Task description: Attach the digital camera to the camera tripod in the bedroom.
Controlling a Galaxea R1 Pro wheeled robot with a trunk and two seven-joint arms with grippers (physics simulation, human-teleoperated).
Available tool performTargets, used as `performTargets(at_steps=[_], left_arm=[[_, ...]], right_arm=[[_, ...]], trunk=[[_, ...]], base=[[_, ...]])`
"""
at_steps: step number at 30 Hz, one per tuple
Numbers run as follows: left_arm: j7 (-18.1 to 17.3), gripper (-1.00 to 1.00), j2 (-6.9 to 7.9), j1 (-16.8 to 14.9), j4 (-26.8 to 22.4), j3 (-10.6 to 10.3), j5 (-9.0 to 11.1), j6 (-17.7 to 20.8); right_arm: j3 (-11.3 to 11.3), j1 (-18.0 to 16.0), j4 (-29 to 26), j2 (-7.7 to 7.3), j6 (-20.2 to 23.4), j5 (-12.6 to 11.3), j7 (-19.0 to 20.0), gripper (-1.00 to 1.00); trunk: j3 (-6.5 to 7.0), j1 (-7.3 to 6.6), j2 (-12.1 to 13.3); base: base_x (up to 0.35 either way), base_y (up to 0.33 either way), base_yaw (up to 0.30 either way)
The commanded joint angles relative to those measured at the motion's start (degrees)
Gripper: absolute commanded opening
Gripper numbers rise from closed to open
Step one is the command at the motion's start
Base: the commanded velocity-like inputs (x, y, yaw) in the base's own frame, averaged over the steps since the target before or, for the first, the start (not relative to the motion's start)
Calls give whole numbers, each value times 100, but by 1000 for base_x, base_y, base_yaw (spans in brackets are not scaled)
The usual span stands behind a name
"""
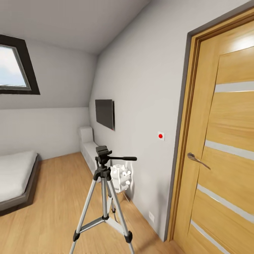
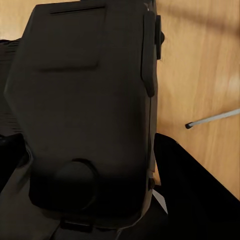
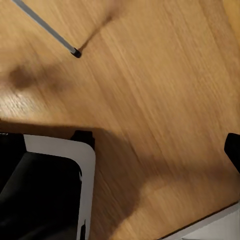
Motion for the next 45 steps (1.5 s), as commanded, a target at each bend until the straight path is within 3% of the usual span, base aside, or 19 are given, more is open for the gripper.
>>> performTargets(at_steps=[1,45], left_arm=[[-12,-100,-1,-3,5,-49,47,1],[-12,-100,-19,-3,-1,-49,47,-7]], right_arm=[[-48,-3,6,-3,10,50,17,100],[-48,-3,6,11,38,50,24,100]], trunk=[[-2,2,-4],[-2,2,-4]], base=[[21,0,269],[48,-16,269]])
